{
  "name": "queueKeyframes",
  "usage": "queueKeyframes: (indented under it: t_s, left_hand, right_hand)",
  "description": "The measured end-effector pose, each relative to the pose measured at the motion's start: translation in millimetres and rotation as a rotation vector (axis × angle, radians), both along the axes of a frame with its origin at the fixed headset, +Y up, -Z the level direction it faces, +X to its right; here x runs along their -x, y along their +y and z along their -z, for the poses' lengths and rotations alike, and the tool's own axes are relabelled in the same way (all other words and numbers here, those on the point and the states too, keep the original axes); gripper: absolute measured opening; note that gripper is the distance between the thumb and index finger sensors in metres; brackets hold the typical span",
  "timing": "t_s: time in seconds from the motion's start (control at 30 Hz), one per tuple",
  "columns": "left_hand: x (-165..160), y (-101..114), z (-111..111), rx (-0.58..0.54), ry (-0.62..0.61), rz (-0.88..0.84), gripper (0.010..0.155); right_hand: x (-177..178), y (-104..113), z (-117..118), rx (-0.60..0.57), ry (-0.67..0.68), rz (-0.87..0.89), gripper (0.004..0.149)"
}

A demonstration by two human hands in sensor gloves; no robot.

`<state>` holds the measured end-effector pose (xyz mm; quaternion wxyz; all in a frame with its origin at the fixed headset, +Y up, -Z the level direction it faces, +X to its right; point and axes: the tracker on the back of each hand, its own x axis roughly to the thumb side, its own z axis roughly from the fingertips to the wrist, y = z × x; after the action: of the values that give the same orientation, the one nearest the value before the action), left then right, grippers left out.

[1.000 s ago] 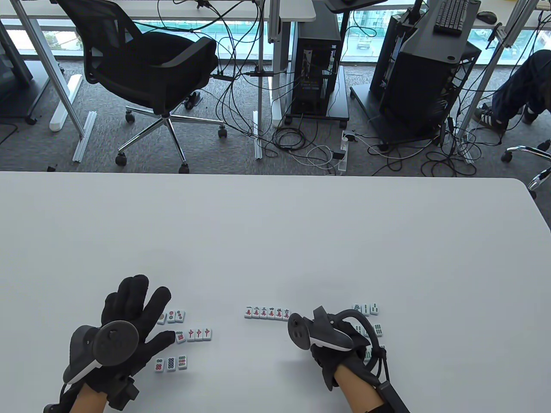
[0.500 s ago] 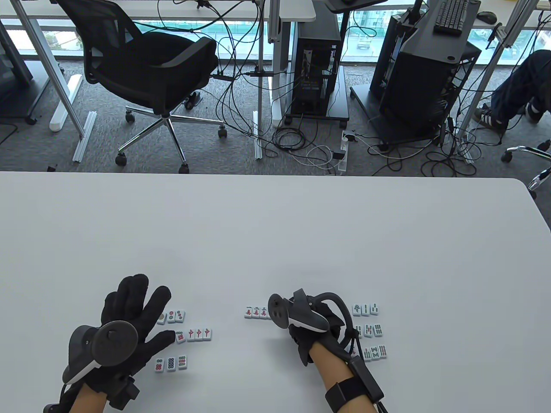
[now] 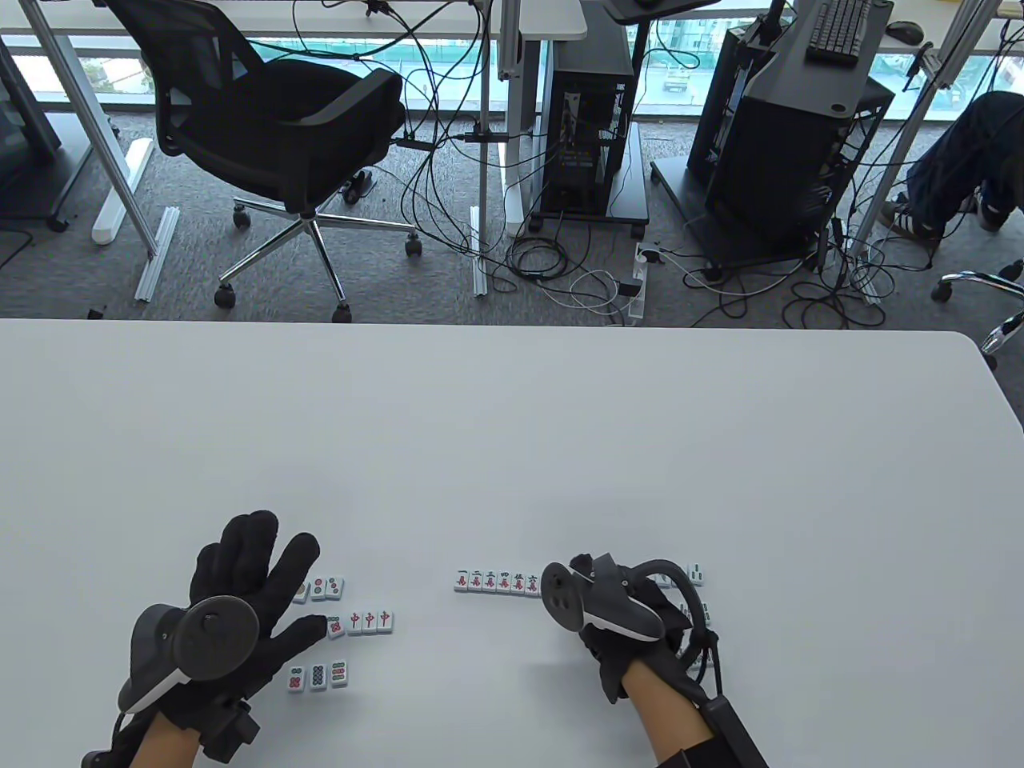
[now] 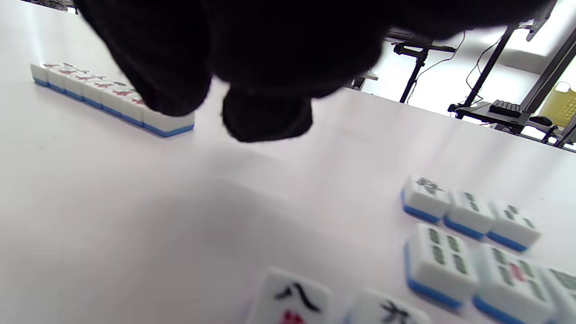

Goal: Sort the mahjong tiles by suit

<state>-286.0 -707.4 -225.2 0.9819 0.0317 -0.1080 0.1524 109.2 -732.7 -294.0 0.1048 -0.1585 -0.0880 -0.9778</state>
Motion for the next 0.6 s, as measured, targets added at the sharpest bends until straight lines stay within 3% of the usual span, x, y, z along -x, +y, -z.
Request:
queueKeyframes:
  t_s: [0.27, 0.4, 0.6]
  left_hand:
    - [0.3, -0.9, 0.0, 0.013, 0.007, 0.005, 0.083]
    - [0.0, -1.1, 0.0, 0.019, 0.009, 0.014, 0.083]
    - [-0.2, -1.3, 0.4, 0.027, 0.012, 0.015, 0.083]
  right_hand:
    - [-38.8, -9.3, -31.3, 0.051, 0.009, -0.017, 0.060]
    - [-40.6, -18.2, -37.9, 0.132, 0.028, -0.077, 0.061]
    - [-32.6, -28.8, -35.9, 0.095, 0.065, -0.139, 0.061]
